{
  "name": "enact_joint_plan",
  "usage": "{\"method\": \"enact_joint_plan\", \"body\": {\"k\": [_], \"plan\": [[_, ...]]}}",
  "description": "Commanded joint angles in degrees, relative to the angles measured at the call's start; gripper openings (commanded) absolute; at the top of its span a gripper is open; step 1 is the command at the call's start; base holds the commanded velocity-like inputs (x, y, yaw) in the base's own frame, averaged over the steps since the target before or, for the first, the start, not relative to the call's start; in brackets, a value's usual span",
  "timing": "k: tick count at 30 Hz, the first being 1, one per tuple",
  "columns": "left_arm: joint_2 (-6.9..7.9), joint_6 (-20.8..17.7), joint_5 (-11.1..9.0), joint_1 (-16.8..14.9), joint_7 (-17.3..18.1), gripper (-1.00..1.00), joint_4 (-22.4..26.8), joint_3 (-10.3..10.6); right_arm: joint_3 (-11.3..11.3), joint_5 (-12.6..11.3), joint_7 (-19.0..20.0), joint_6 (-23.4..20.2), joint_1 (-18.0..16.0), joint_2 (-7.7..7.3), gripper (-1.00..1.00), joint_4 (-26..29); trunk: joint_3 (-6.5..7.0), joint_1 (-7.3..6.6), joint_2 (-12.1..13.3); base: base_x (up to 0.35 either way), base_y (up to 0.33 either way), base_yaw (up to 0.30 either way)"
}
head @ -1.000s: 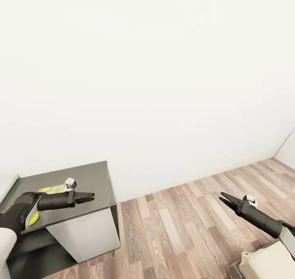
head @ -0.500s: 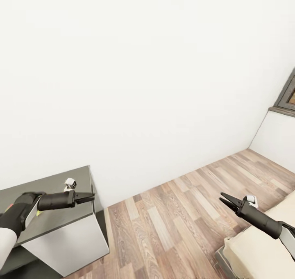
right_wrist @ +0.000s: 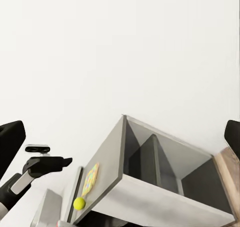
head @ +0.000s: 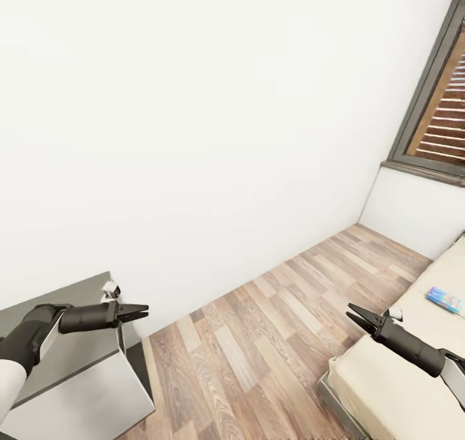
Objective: Put all the toys in the child's room - the three board games (two on the bed and one on the table), the two jigsaw puzzles on the table, and the tennis ball on the table - inside the toy box on the table in the child's room.
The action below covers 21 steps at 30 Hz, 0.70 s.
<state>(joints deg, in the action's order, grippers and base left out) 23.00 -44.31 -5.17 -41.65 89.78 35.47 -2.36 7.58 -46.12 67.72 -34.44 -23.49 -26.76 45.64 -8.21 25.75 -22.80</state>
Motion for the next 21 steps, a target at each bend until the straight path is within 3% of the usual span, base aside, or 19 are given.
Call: {"method": "enact_joint_plan", "body": {"k": [1,9,21], "plan": [[0.03,-0.6,0.0,0.0,0.2,1.00,0.0,0.0,0.0,-0.3,0.0,-0.5,-0.1,-0.01,1.00,0.0,-0.12,0.03,-0.1,0.000,0.000,-0.281],[0.03,-0.6,0.0,0.0,0.2,1.00,0.0,0.0,0.9,-0.3,0.0,-0.5,-0.1,0.03,1.00,-0.1,-0.12,0.03,-0.1,0.082,0.000,-0.281],[0.00,-0.5,0.0,0.1,0.2,1.00,-0.1,0.0,2.2,-0.3,0.0,-0.5,-0.1,0.04,1.00,-0.5,-0.12,0.03,-0.1,0.292,0.000,-0.281]]}}
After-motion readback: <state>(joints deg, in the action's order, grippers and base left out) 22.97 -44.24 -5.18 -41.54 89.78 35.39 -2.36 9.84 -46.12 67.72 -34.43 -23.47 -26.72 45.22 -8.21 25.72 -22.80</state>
